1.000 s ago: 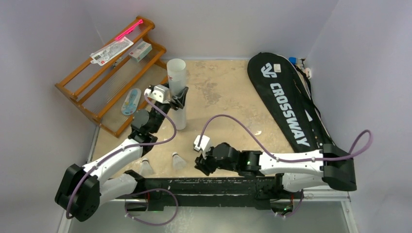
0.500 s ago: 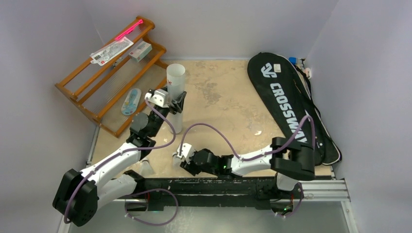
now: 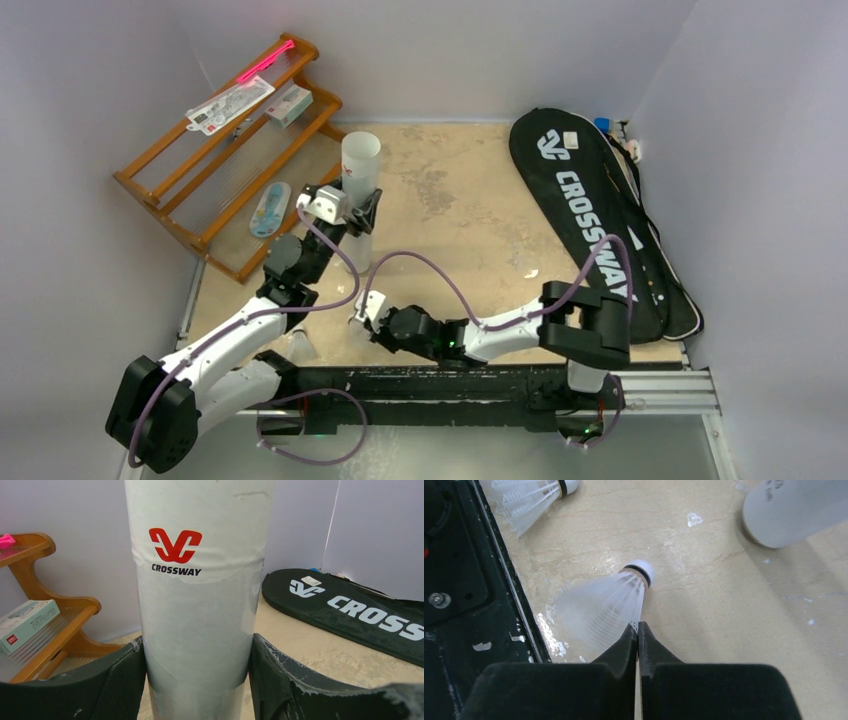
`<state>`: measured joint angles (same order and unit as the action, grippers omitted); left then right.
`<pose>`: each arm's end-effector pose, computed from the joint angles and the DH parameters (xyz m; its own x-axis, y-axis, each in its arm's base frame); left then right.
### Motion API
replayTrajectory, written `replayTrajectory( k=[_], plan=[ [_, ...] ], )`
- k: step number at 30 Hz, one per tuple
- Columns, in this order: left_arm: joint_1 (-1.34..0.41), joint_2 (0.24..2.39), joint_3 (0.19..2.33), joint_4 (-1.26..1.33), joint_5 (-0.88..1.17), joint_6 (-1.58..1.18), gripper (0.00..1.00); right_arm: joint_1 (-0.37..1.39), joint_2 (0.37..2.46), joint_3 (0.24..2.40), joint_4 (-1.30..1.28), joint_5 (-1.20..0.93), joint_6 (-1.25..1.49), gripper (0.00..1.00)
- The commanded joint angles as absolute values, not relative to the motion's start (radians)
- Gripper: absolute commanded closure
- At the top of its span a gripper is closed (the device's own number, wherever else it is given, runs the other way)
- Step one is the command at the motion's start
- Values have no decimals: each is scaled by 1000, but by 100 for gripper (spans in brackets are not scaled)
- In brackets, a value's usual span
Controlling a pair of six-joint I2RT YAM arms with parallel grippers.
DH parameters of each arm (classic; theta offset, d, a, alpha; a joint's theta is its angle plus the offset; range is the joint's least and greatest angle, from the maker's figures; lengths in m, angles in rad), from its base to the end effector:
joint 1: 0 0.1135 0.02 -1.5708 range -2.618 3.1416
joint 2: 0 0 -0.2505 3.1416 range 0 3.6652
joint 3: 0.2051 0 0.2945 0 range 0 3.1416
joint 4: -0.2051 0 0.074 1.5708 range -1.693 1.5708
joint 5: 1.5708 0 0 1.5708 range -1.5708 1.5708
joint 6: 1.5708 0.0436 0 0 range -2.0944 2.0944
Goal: Pack up the badminton gear
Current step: Pick up the shuttlecock at the center of the board, then place the shuttlecock at the shuttle tube.
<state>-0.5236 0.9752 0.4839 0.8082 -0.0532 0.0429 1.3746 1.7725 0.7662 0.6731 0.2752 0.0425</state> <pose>0.2382 -0.1348 0.2744 0.2892 -0.1175 -0.9500 0.4435 0.8959 0.0242 0.0866 0.3750 0.1095 -0.1017 -0.3018 -0.9479 -0.8903 0.4527 -0.0486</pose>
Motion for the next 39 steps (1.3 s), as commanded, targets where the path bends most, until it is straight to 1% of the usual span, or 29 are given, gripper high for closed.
replayTrajectory(
  k=[1, 5, 7, 11, 15, 18, 22, 25, 30, 33, 39],
  plan=[
    [-519, 959, 482, 849, -11, 79, 74, 1381, 1624, 738, 674, 338, 90, 100],
    [-520, 966, 487, 851, 50, 127, 74, 1377, 1409, 714, 434, 352, 205, 100],
    [-522, 968, 492, 846, 74, 157, 74, 1346, 1315, 737, 283, 351, 247, 100],
    [-526, 975, 493, 832, 85, 203, 74, 1190, 1198, 822, -62, 206, 334, 100],
    [-540, 970, 476, 829, 100, 236, 75, 1036, 1073, 863, -211, 68, 361, 100],
    [-555, 960, 460, 824, 115, 242, 75, 957, 1008, 952, -356, 37, 364, 100],
    [-575, 962, 446, 803, 162, 247, 76, 837, 996, 1132, -555, -45, 347, 100],
    [-589, 964, 441, 779, 203, 265, 77, 787, 1008, 1263, -658, -149, 331, 100],
    [-621, 937, 423, 710, 289, 329, 77, 775, 1012, 1439, -765, -247, 329, 100],
    [-639, 935, 418, 675, 350, 360, 77, 774, 1025, 1524, -821, -266, 329, 100],
    [-666, 954, 422, 656, 399, 372, 77, 775, 1028, 1625, -868, -319, 344, 100]
  ],
)
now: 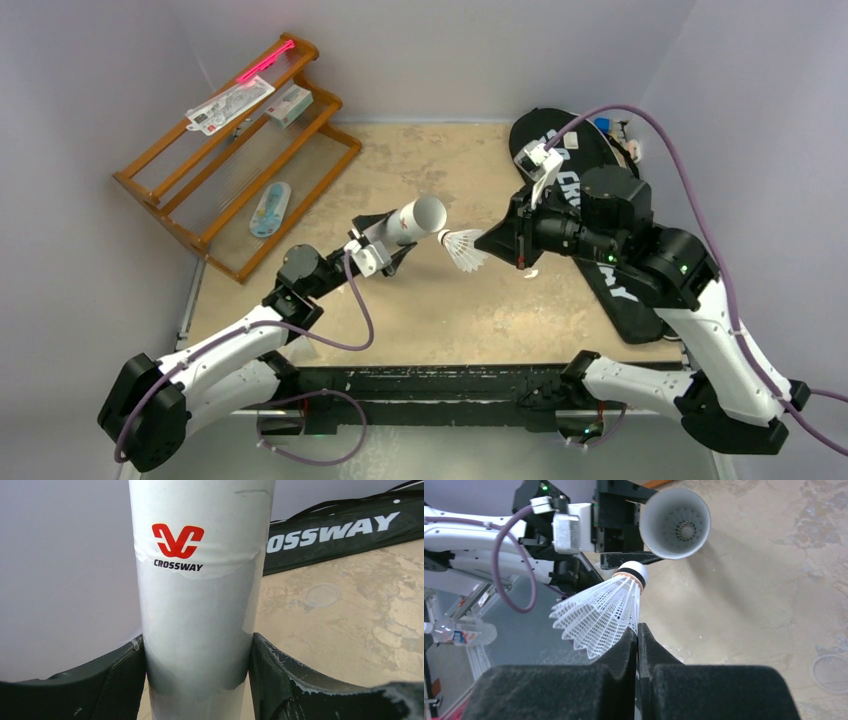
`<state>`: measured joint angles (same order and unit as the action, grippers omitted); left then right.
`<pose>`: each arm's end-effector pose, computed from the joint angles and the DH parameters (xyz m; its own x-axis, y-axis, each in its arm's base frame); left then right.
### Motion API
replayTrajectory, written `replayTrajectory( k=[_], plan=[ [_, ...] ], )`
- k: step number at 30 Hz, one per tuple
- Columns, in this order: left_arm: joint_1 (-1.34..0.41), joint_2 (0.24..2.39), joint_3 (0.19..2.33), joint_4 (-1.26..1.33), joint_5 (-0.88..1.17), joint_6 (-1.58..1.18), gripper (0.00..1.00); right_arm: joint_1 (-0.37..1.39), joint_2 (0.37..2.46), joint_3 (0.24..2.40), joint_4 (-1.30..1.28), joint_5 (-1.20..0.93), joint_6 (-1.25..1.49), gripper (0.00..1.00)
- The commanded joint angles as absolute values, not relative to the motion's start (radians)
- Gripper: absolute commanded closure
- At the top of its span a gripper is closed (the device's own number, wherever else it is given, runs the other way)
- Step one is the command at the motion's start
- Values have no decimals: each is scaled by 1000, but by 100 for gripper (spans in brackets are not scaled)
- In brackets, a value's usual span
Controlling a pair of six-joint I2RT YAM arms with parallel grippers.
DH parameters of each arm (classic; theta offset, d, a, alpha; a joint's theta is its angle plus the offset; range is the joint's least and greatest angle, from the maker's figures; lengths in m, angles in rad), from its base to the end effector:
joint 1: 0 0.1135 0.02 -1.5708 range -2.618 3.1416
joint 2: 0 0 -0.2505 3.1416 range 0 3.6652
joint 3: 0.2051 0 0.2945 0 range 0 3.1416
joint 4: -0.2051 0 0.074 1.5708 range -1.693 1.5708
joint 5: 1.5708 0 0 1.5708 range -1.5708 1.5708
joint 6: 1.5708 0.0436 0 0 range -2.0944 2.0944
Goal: Pack up the badminton gear
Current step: Place the shuttlecock at the shuttle tube.
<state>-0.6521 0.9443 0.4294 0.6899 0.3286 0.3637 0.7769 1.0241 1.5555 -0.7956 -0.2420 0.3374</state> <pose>0.2038 -0.1733 0.2467 0.4235 0.1003 -0.9003 0.7236 0.5604 0.4028 0.1497 0.1619 0.4949 -0.4556 0.0028 -0.8902 -0.7363 0.5609 0.3786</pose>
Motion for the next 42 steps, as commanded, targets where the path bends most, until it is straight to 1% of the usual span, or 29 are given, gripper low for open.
replayTrajectory(
  k=[1, 7, 17, 19, 20, 21, 23, 24, 25, 27, 35, 38, 42],
  plan=[
    [-669, 953, 423, 654, 405, 373, 77, 773, 1031, 1636, -875, -317, 346, 100],
    [-678, 943, 424, 651, 490, 384, 77, 774, 1064, 1656, -875, -286, 344, 100],
    [-695, 916, 409, 660, 544, 380, 77, 774, 1135, 1624, -857, -218, 327, 100],
    [-696, 919, 409, 663, 559, 380, 77, 774, 1155, 1618, -854, -218, 318, 94],
    [-697, 921, 408, 664, 567, 379, 77, 775, 1164, 1613, -851, -210, 316, 88],
    [-696, 922, 408, 666, 572, 379, 77, 775, 1172, 1610, -846, -195, 315, 73],
    [-698, 926, 405, 677, 572, 374, 77, 775, 1174, 1601, -841, -160, 308, 53],
    [-699, 926, 402, 685, 573, 371, 77, 774, 1174, 1596, -839, -144, 305, 45],
    [-700, 925, 401, 692, 574, 366, 77, 774, 1172, 1594, -840, -124, 303, 42],
    [-700, 922, 399, 699, 574, 359, 77, 774, 1166, 1591, -844, -94, 297, 39],
    [-699, 904, 404, 715, 539, 334, 77, 774, 1101, 1554, -823, -51, 278, 39],
    [-700, 907, 430, 707, 442, 273, 77, 774, 1042, 1498, -776, -64, 273, 39],
    [-699, 912, 510, 593, 280, 196, 78, 774, 950, 1376, -683, -89, 258, 38]
  ],
)
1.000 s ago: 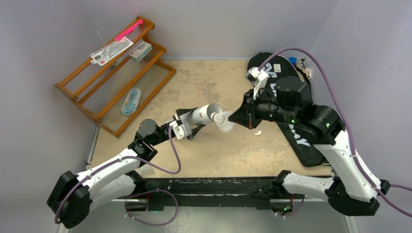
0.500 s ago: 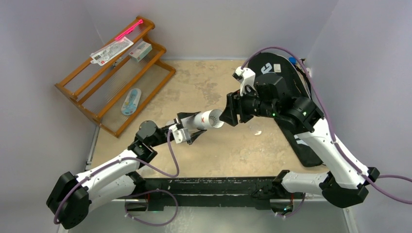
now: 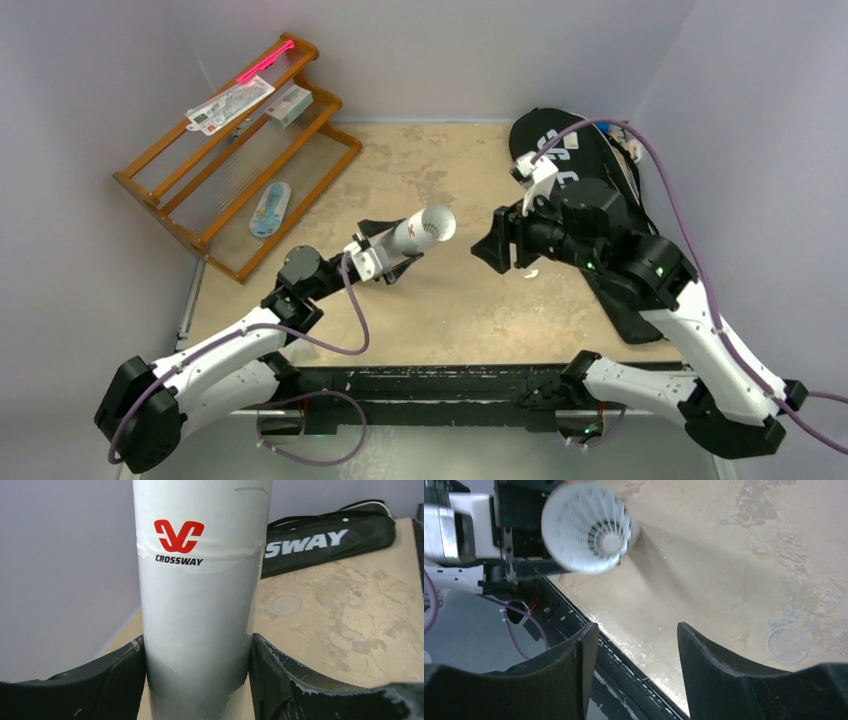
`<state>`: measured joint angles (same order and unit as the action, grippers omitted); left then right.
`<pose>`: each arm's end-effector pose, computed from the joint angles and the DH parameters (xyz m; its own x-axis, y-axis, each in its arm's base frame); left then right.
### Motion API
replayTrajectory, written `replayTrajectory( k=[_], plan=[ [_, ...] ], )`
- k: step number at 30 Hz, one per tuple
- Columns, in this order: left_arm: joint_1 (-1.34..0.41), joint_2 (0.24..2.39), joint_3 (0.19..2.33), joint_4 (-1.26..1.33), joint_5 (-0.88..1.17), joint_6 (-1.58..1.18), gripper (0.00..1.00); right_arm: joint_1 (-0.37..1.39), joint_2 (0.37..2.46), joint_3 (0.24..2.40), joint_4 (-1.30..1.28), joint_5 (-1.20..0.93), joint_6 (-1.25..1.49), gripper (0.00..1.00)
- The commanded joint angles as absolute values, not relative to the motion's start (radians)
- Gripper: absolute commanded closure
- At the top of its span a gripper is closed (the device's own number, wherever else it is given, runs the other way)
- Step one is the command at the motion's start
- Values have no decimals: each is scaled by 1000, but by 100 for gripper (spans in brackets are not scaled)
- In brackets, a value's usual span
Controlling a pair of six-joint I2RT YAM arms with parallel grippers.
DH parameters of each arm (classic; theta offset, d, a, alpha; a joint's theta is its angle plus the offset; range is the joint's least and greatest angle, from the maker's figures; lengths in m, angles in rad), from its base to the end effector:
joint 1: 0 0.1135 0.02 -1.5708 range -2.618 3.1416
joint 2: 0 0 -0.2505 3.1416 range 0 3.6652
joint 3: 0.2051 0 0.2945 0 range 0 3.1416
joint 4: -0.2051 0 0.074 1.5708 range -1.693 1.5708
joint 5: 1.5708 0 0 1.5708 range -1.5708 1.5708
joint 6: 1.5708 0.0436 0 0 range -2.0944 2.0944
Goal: Pack up the badminton gear
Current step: Place the shuttlecock at the shuttle tube, then adjust the shuttle tube.
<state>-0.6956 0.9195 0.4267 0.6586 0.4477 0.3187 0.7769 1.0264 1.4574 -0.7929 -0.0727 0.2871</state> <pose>0.1893 -0.1826 0.2479 0.4040 0.0307 -0.9142 0.8202 0.4305 0.3769 0.1668 0.1684 0.4611 -0.4539 -0.0501 -0.8897 -0.6456 0.7067 0.2895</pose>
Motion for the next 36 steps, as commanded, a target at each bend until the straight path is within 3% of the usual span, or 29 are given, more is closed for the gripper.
replayTrajectory(
  k=[1, 7, 10, 15, 20, 28, 36],
  plan=[
    [-699, 910, 519, 580, 252, 186, 78, 774, 933, 1352, -671, -92, 254, 39],
    [-698, 877, 516, 596, 83, 136, 78, 775, 856, 1187, -555, -110, 240, 38],
    [-698, 867, 534, 560, 4, 118, 78, 775, 798, 1083, -477, -132, 248, 18],
    [-697, 842, 545, 498, -91, 90, 79, 775, 773, 967, -374, -149, 281, 10],
    [-696, 794, 461, 590, -190, 43, 78, 775, 843, 944, -347, -129, 278, 9],
    [-688, 725, 290, 953, -228, -95, 71, 775, 851, 862, -251, -177, 272, 9],
    [-686, 931, 428, 1074, -65, -198, 74, 774, 823, 762, -75, -138, 186, 6]
  ],
)
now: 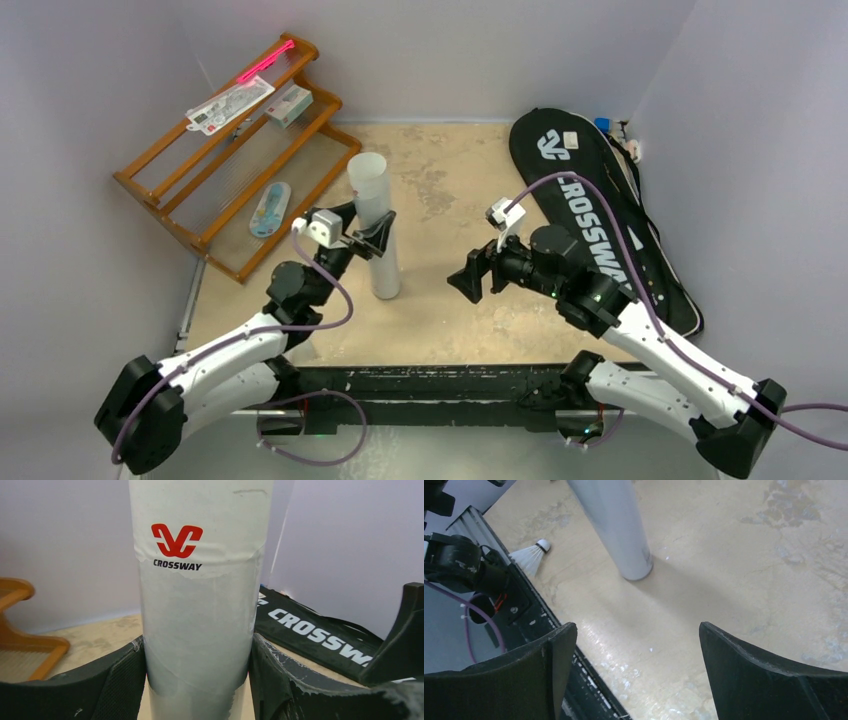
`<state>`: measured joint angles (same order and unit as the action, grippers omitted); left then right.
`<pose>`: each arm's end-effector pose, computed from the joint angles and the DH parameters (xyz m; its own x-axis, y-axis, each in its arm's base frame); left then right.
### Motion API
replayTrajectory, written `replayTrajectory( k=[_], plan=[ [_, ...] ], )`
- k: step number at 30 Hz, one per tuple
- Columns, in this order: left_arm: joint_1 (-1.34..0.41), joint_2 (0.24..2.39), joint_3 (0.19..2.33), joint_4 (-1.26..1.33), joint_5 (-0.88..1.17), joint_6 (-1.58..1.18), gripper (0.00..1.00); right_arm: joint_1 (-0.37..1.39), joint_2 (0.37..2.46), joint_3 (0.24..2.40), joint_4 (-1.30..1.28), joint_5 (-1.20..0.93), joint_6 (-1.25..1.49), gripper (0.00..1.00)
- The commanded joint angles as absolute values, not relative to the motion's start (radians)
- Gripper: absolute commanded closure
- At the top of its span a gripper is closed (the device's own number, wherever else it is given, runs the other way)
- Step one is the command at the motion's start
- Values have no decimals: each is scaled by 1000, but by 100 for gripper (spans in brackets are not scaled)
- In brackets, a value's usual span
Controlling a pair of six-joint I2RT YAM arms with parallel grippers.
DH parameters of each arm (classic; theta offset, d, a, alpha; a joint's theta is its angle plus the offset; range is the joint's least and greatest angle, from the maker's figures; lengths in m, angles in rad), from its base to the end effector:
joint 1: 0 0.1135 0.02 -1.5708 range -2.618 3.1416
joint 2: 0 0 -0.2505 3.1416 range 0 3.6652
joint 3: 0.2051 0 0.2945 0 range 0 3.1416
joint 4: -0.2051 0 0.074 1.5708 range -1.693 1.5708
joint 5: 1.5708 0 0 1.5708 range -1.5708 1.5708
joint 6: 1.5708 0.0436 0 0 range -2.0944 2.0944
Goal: Pack up the badminton gear
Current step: Adjust the shuttle tube.
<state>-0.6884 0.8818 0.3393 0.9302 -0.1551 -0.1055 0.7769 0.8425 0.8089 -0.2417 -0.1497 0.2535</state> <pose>0.1950 -0.1517 0.2536 0.2359 -0.3288 -0.9145 0.5451 0.8238 -0.1556 0.1781 0.1842 0.3189 -0.3872 -0.0329 -0.9214 -0.7215 0.6330 0.2806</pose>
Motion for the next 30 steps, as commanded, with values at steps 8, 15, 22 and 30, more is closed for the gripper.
replayTrajectory(
  k=[8, 15, 22, 30],
  plan=[
    [-686, 957, 592, 853, 128, -325, 74, 775, 916, 819, 132, -242, 137, 1],
    [-686, 964, 643, 827, 266, -448, 73, 775, 1034, 875, 218, -354, 123, 1],
    [-686, 984, 664, 844, 319, -525, 72, 776, 1054, 865, 315, -437, 142, 4],
    [-686, 1015, 665, 939, 380, -586, 70, 775, 1097, 867, 342, -461, 163, 24]
  ],
)
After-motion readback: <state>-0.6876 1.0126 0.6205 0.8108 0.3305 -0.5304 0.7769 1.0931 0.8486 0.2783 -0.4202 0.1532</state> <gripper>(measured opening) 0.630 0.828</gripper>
